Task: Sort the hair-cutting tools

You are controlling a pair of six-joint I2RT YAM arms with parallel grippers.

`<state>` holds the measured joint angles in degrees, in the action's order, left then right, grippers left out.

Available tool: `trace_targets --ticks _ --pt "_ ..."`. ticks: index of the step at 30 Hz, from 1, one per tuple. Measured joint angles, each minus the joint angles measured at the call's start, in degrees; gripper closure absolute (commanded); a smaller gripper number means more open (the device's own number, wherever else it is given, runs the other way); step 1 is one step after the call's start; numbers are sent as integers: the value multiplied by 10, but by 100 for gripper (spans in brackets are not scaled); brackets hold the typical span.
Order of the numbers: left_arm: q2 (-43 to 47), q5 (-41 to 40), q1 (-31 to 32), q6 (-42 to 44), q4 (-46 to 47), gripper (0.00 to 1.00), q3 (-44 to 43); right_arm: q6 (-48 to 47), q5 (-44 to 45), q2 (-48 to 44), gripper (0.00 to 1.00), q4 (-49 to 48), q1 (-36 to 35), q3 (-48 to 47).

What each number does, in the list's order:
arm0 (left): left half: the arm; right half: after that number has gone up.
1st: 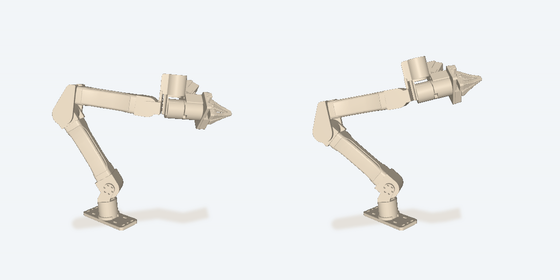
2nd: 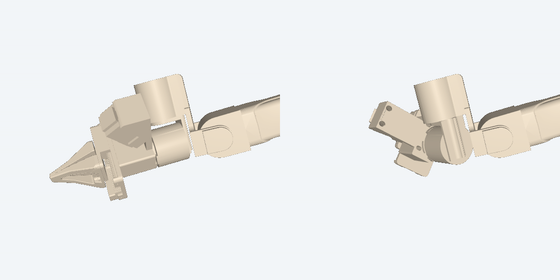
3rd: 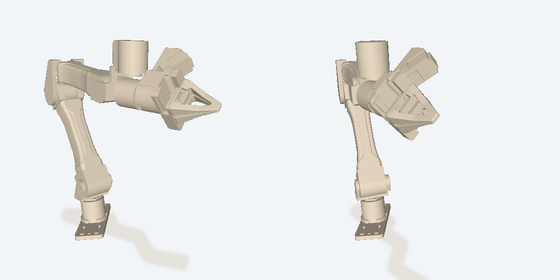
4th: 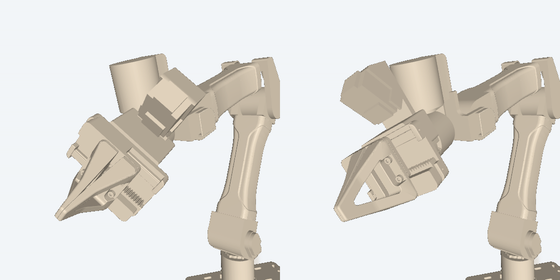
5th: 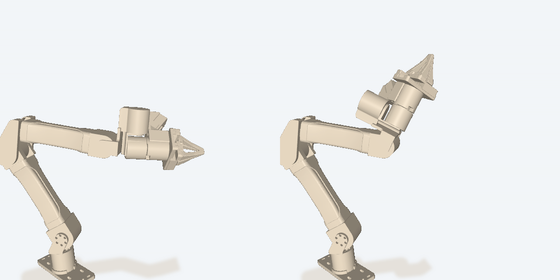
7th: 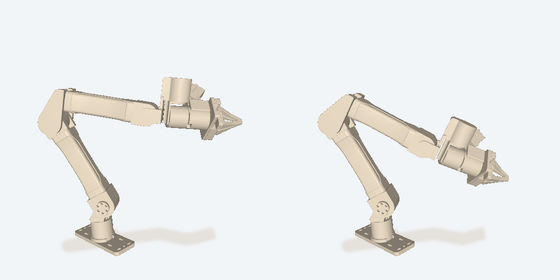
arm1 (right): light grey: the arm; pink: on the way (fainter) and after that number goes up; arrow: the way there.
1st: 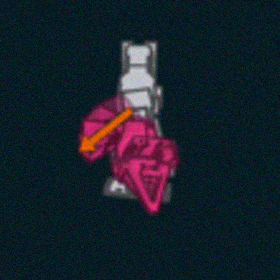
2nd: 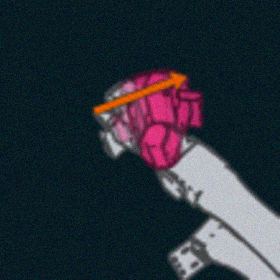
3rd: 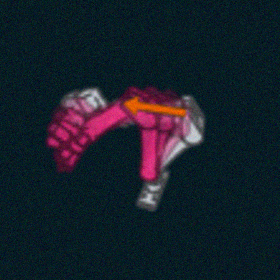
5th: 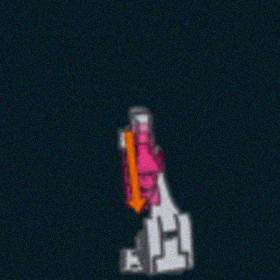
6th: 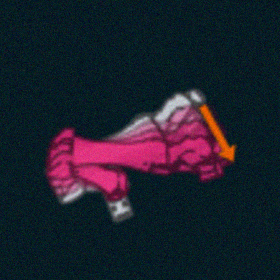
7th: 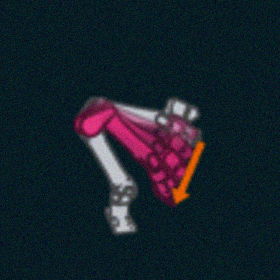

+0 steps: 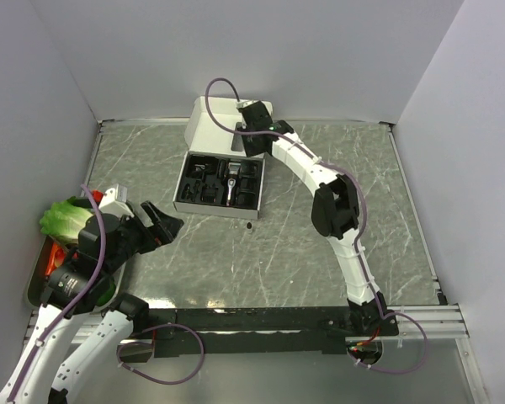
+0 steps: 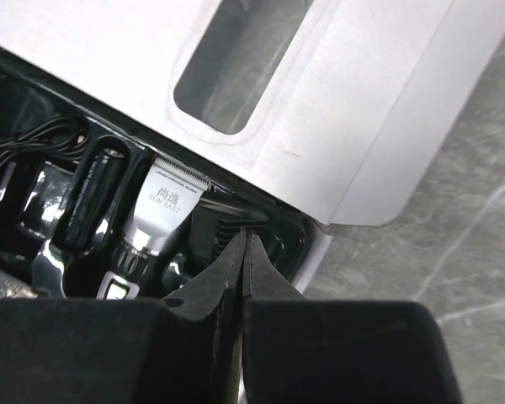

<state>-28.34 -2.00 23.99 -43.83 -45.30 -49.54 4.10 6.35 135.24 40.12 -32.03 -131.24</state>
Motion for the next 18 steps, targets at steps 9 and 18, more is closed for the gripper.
trace_targets --ticks 9,18 --pt "-5 -5 0 -4 0 3 0 56 -38 28 100 -10 3 2" --pt "-8 -9 0 -4 0 3 0 79 -56 41 100 -25 5 -20"
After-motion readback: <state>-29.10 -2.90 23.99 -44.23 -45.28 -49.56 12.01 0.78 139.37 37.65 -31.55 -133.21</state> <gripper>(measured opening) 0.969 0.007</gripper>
